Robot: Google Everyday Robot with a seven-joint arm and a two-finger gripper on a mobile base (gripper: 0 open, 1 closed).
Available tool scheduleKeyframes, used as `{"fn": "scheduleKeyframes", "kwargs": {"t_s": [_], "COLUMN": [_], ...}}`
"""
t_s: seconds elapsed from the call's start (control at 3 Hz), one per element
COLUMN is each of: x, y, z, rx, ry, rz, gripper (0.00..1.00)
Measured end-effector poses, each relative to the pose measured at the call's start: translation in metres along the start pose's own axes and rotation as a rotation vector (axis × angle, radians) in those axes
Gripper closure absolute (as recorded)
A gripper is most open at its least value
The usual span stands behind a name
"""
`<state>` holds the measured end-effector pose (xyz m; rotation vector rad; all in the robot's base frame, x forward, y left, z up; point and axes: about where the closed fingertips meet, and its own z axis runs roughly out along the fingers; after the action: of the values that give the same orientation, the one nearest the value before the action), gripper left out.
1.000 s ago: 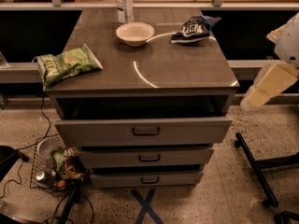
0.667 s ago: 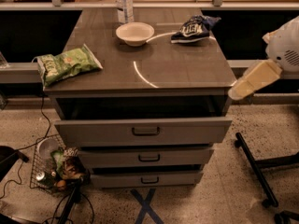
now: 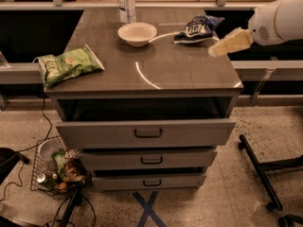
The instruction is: Move blue chip bag near green jalapeno chip bag
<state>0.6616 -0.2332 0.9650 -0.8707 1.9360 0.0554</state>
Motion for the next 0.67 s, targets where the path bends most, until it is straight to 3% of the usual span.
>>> {"fn": "scheduleKeyframes", "kwargs": {"t_s": [0.33, 0.67], "x": [-0.0155, -0.0155], "y": [-0.0213, -0.0213], "z": [0.0044, 0.0044], "rx": [0.074, 0.074], "ry": [-0.067, -0.067], "rz": [0.005, 0.005], "gripper": [0.0, 0.0]}}
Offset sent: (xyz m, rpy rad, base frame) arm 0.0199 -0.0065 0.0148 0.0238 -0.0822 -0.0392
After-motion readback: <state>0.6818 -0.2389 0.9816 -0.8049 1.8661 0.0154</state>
